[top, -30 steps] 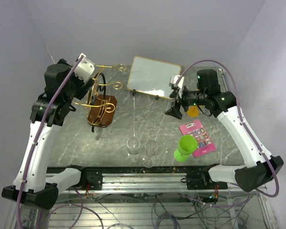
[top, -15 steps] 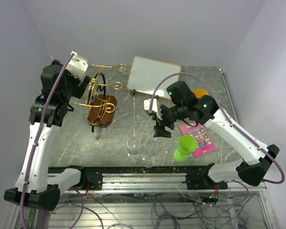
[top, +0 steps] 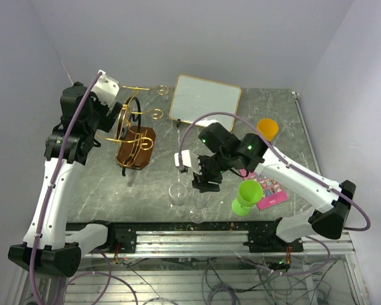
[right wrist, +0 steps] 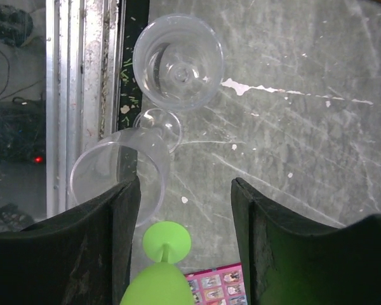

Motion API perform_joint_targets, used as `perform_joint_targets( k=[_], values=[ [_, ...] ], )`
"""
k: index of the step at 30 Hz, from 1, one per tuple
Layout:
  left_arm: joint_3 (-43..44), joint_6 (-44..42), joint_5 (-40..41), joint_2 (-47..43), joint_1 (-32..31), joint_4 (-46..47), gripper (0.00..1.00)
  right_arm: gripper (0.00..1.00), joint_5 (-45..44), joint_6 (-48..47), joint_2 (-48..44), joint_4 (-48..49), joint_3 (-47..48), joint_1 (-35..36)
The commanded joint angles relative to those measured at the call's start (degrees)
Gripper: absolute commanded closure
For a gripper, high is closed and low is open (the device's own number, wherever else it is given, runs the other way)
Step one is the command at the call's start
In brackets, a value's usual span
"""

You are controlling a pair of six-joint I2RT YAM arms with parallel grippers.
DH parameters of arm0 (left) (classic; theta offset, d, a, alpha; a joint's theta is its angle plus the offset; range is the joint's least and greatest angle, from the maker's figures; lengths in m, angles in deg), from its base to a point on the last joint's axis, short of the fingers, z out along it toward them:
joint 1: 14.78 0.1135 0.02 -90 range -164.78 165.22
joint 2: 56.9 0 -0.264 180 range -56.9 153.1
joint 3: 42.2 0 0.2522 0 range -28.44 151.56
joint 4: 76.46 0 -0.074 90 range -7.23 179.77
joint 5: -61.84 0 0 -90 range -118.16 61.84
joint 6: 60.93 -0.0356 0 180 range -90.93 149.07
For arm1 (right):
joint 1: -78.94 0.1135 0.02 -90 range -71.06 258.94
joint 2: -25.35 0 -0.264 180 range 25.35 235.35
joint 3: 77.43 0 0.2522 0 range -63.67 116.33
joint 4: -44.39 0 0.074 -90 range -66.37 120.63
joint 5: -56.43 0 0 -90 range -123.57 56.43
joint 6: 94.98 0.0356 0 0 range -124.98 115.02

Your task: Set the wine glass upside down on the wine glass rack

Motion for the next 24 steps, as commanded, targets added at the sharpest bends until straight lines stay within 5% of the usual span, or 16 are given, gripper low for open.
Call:
perform_joint_targets(
  k=[1,24],
  values=[
    [-1.72,0.25,-0.39,-0.29,0.37,3.13,0.00,0.44,-2.55,0.37,1.61,-1.14,-0.30,1.91],
    [-0.26,1.00,-3.17,2.38,0.35,2.24,0.00,1.00,-12.17,-3.84,-0.55,-6.25,0.54,3.19]
  ],
)
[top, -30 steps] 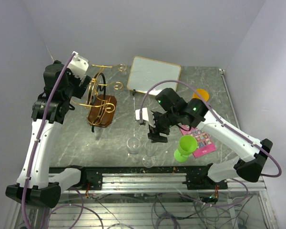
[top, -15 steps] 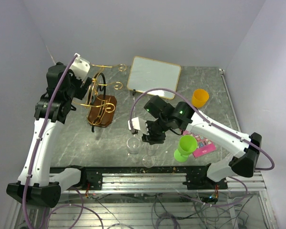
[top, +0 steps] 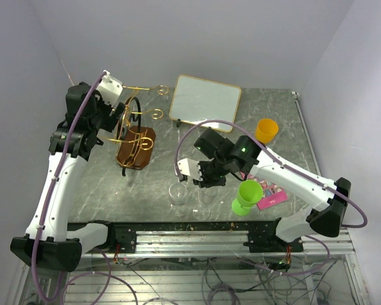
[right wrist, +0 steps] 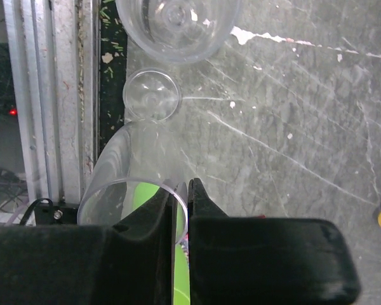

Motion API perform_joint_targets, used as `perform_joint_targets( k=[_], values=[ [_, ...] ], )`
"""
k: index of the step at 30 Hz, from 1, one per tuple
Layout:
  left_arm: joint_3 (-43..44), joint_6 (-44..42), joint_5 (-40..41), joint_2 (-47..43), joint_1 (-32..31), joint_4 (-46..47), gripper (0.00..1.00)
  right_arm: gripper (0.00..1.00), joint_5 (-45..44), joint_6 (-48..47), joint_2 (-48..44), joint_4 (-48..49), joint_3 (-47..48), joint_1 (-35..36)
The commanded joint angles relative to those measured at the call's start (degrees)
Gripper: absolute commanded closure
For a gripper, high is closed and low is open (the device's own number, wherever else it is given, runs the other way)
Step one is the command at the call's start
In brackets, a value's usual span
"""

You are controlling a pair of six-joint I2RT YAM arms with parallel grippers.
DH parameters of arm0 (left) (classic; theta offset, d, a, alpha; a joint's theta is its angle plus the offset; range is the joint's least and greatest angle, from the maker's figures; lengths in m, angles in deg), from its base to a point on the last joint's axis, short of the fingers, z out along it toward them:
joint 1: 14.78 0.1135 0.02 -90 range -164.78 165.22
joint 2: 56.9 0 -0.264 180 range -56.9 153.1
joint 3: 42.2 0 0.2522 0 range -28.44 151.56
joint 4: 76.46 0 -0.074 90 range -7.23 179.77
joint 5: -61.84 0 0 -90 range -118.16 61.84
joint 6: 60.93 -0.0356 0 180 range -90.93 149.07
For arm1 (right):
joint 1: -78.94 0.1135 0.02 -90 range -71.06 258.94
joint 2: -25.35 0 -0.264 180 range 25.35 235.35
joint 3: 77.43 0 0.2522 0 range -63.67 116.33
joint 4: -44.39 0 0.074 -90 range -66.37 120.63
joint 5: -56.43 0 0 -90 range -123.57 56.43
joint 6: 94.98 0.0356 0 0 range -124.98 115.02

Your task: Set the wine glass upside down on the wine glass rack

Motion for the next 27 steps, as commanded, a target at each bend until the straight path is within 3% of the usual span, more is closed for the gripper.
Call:
perform_joint_targets(
  k=[1,8,14,19,23,27],
  values=[
    [1.41,1.19,-1.87,0.20,0.37,1.08,0.00,1.00,-3.98,-0.90,-3.72,-0.17,0.92,0.18],
    [2.43,4.09,-3.30,-0.06,0.39,1.30,0.00,1.00,-6.28,-2.93,-8.85,3.96,3.16,-3.57],
    [4.73,10.27,-12.90,-0.74,1.26,0.16,0.00,1.00,-1.35,-3.31,-11.00,13.05,7.54,-18.23],
    [7.89,16.90,-20.49,-0.62,1.32,0.46,0.00,1.00,-2.48,4.38,-10.55,25.69,9.23,-24.98],
    [11.43,22.44,-28.37,0.44,1.31,1.14,0.03,1.00,-6.95,12.15,-10.19,36.03,9.65,-25.52],
    [12.91,30.79,-37.77,1.75,1.24,3.99,0.06,1.00,-6.07,18.12,-8.13,38.77,13.84,-25.52]
  ],
)
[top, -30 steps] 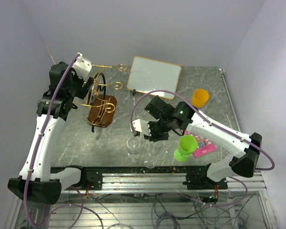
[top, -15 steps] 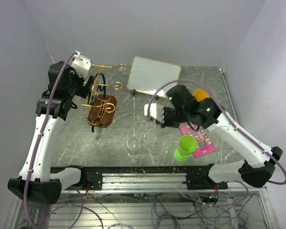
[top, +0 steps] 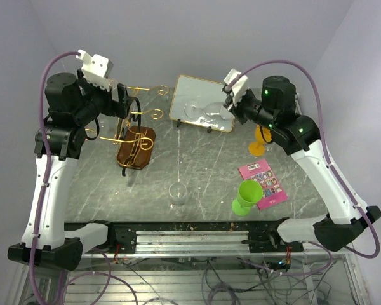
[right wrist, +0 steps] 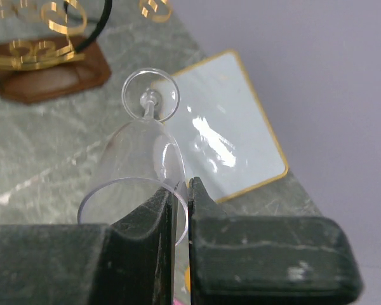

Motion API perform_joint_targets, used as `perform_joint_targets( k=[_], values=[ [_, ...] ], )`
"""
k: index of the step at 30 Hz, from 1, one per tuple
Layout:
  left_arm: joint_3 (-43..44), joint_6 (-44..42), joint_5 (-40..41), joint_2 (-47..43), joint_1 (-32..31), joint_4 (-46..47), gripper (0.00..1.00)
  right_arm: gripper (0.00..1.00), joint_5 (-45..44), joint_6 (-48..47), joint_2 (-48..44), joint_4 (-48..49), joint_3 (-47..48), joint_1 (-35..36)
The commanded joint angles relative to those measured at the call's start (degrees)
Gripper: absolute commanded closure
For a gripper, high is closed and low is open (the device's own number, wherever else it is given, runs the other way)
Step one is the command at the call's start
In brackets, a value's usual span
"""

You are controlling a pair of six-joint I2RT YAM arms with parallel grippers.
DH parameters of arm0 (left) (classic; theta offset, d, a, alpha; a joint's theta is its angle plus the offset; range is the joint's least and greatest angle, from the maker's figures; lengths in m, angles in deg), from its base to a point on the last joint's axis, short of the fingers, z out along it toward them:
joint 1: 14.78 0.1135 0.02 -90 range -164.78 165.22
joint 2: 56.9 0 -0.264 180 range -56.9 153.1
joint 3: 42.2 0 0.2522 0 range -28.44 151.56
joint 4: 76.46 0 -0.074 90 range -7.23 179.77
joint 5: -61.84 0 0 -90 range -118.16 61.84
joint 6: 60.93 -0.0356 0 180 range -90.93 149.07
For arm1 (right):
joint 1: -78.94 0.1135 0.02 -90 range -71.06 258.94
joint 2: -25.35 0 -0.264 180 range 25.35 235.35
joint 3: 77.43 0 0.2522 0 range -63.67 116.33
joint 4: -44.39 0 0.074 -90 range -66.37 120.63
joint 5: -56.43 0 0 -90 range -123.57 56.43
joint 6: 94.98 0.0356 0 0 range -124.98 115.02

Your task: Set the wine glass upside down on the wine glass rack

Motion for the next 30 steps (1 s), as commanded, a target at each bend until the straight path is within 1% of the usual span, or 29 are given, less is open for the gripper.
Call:
perform_joint_targets(
  k=[1,3,6,10,16,24,29,30],
  values=[
    [2.38,12.57,-14.81,1.79,0.24,5.07,0.06,1.00,0.83,9.36,1.63,9.90,6.24,-0.21],
    [2.54,17.24,-17.98,2.57,-0.06,7.52,0.07,1.00,2.45,11.39,2.64,10.47,8.18,-0.20],
    [3.35,21.90,-19.57,4.55,-1.52,9.62,0.10,1.00,4.17,13.98,3.94,10.68,11.38,-0.13],
    [4.07,24.81,-19.05,7.46,-4.36,11.26,0.12,1.00,8.08,16.51,5.10,10.76,13.82,-0.13],
    [3.60,28.81,-20.28,10.02,-5.41,13.87,0.13,1.00,12.02,18.78,5.65,10.65,15.33,-0.13],
    [0.61,30.75,-22.37,9.63,-5.41,15.71,0.29,1.00,13.62,19.52,4.82,10.27,15.00,-0.21],
    [-0.28,31.48,-24.34,9.67,-5.41,16.14,0.40,1.00,15.24,20.38,4.43,10.06,14.93,-0.25],
    [-0.44,31.60,-24.71,9.59,-5.41,16.28,0.44,1.00,15.24,20.46,4.34,10.02,14.93,-0.29]
  ],
)
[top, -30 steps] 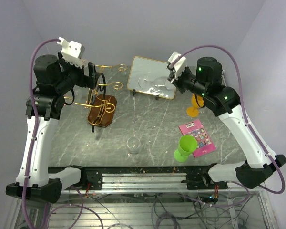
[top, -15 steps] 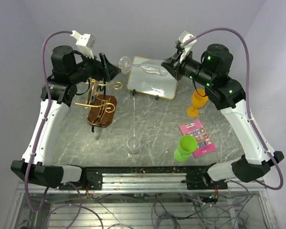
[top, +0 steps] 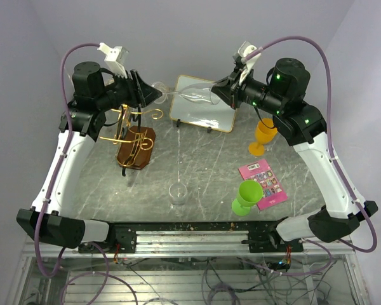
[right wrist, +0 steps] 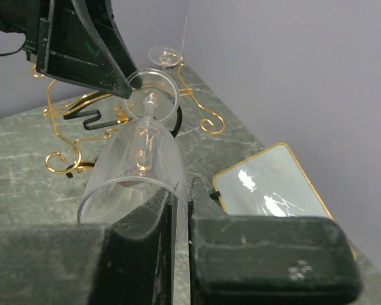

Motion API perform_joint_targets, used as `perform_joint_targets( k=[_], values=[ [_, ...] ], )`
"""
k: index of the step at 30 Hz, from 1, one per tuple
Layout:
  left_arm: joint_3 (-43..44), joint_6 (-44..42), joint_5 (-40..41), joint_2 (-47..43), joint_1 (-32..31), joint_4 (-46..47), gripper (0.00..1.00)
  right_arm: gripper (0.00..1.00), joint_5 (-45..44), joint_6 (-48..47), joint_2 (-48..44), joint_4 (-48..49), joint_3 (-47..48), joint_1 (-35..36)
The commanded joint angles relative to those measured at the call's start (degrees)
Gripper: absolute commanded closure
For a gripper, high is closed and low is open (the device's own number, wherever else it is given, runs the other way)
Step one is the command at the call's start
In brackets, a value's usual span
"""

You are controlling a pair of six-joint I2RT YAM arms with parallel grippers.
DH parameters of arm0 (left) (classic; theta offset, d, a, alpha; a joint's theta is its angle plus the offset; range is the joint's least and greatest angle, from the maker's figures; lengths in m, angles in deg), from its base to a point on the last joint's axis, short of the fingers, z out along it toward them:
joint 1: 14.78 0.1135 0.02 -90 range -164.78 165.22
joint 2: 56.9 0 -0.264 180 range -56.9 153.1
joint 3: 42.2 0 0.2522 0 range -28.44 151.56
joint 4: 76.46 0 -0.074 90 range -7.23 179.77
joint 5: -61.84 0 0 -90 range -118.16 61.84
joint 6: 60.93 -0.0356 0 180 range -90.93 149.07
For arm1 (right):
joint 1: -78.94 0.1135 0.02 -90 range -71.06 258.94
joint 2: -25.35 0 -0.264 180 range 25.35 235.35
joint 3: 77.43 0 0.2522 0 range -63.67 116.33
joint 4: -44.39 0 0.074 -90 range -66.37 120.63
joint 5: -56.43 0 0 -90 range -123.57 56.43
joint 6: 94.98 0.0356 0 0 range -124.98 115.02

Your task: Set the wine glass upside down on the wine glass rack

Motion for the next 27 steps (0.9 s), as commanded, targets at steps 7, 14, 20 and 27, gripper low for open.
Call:
perform_joint_targets(
  k=[7,14,20,27],
  values=[
    [-2.66,1.12,-3.93,-2.14,-0.34,3.07,0.63,1.00,2.15,0.98,-0.91,2.13,1.36,-0.47],
    [-2.22,0.98,-3.79,-2.07,-0.33,2.15,0.76,1.00,2.48,0.77,-0.30,2.21,1.12,-0.53],
    [-2.53,0.92,-2.41,-2.36,-0.13,1.99,0.93,0.90,3.13,-0.85,-0.68,1.69,-0.17,-0.48],
    [-6.80,1.68,-2.35,-5.88,2.65,5.49,0.93,0.59,3.64,-3.82,-2.98,0.08,-2.72,-0.49]
  ],
)
